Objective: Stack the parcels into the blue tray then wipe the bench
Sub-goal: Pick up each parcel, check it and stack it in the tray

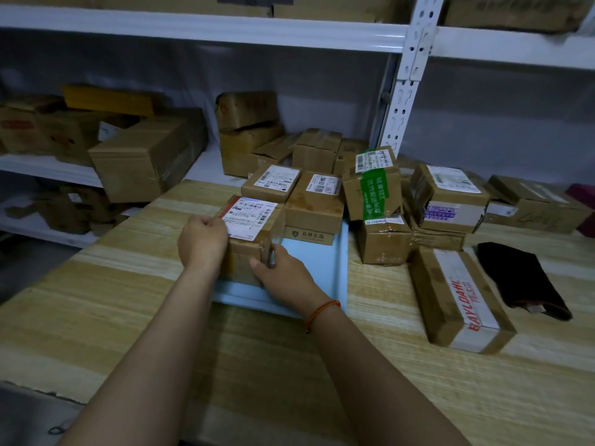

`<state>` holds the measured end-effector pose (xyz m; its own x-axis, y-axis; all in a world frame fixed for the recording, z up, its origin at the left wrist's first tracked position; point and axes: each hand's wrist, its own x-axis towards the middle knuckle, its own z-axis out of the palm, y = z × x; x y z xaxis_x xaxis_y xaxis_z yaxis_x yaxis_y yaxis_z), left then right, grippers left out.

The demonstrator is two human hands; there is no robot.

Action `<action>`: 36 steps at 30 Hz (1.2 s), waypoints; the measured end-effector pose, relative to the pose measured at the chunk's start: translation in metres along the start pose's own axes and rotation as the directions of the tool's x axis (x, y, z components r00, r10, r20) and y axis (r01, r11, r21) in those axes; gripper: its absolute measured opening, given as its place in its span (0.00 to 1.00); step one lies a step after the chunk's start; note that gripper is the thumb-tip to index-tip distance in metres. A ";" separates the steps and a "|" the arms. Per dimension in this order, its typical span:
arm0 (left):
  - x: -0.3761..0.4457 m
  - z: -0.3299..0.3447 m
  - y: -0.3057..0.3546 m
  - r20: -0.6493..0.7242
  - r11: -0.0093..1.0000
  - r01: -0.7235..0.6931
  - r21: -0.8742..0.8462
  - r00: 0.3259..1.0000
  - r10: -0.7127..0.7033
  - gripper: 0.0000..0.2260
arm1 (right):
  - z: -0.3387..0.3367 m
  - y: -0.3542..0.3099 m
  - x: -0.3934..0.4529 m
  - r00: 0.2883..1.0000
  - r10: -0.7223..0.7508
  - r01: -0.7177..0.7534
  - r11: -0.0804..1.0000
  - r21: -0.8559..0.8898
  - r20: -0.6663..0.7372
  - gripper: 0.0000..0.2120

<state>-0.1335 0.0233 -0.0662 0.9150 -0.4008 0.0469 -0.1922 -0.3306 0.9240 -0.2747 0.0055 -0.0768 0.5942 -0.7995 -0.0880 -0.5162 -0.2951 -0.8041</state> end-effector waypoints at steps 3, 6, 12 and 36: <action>0.000 0.000 0.001 -0.008 1.000 -0.020 0.012 1.000 0.021 0.11 | -0.001 0.000 -0.001 1.000 -0.008 0.008 1.000 -0.020 0.002 0.24; 0.000 -0.002 0.000 -0.030 0.999 -0.036 0.032 0.999 0.037 0.12 | -0.003 -0.001 -0.004 1.000 -0.020 0.020 0.999 -0.043 0.000 0.25; -0.003 -0.001 0.002 -0.025 0.996 0.010 0.083 1.000 -0.008 0.14 | -0.008 -0.003 -0.011 1.000 -0.008 0.009 0.999 -0.043 0.026 0.27; -0.202 0.135 0.082 0.616 0.921 -0.390 -0.002 0.725 0.309 0.05 | -0.177 0.094 -0.088 0.706 0.214 -0.245 0.968 0.051 -0.675 0.06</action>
<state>-0.3823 -0.0387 -0.0509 0.3851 -0.9189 0.0852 -0.5334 -0.1462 0.8331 -0.4851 -0.0449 -0.0406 -0.1071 -0.9810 0.1621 -0.6139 -0.0630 -0.7869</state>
